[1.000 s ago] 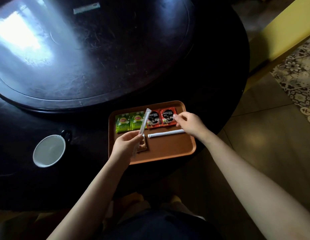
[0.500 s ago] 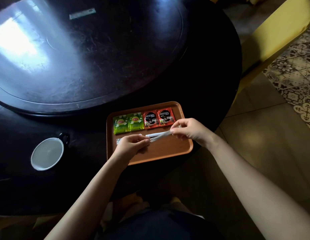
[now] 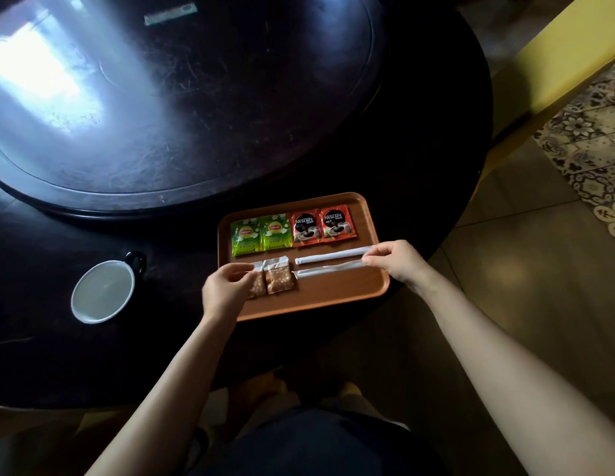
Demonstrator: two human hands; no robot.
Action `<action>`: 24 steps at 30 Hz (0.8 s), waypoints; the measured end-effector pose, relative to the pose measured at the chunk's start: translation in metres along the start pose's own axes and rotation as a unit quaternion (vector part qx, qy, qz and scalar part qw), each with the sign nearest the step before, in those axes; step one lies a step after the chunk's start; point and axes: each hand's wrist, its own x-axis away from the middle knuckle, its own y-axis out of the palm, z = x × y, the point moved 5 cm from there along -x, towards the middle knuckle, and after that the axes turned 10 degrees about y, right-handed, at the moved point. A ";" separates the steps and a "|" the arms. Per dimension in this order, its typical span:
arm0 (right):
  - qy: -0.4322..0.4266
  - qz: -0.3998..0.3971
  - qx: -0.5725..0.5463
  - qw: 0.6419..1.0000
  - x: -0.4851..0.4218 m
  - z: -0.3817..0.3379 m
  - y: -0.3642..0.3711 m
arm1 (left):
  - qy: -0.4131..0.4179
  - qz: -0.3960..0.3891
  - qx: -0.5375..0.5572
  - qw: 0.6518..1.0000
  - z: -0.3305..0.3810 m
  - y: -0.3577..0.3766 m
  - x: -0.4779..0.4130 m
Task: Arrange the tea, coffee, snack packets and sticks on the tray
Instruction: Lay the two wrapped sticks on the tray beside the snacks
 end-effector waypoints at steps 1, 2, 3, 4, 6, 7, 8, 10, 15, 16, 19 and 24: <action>0.008 0.010 0.019 1.000 -0.001 0.003 0.001 | 0.000 0.026 -0.030 0.999 -0.006 -0.009 -0.002; 0.012 0.022 0.042 0.999 -0.003 0.005 0.001 | -0.002 0.048 -0.053 0.997 -0.011 -0.016 -0.004; 0.012 0.035 0.064 0.997 -0.004 0.007 0.001 | -0.004 0.063 -0.073 0.995 -0.016 -0.023 -0.006; 0.008 0.045 0.083 0.995 -0.005 0.008 0.002 | -0.006 0.071 -0.092 0.993 -0.020 -0.027 -0.007; 0.001 0.064 0.122 0.990 -0.007 0.008 0.004 | -0.016 0.073 -0.124 0.989 -0.029 -0.032 -0.009; -0.001 0.075 0.143 0.987 -0.008 0.007 0.005 | -0.021 0.070 -0.133 0.988 -0.033 -0.033 -0.010; -0.002 0.088 0.166 0.982 -0.009 0.006 0.005 | -0.027 0.064 -0.139 0.988 -0.037 -0.033 -0.011; -0.004 0.108 0.207 0.972 -0.007 0.004 0.004 | -0.038 0.052 -0.140 0.988 -0.042 -0.031 -0.011; -0.025 0.131 0.255 0.958 -0.003 -0.001 0.004 | -0.048 0.046 -0.131 0.989 -0.045 -0.026 -0.012; -0.027 0.135 0.257 0.956 -0.003 -0.001 0.005 | -0.049 0.047 -0.129 0.989 -0.045 -0.026 -0.012; -0.039 0.145 0.267 0.952 -0.003 -0.001 0.007 | -0.052 0.050 -0.125 0.990 -0.047 -0.026 -0.013; -0.055 0.162 0.283 0.944 0.000 -0.001 0.009 | -0.051 0.051 -0.123 0.990 -0.047 -0.026 -0.013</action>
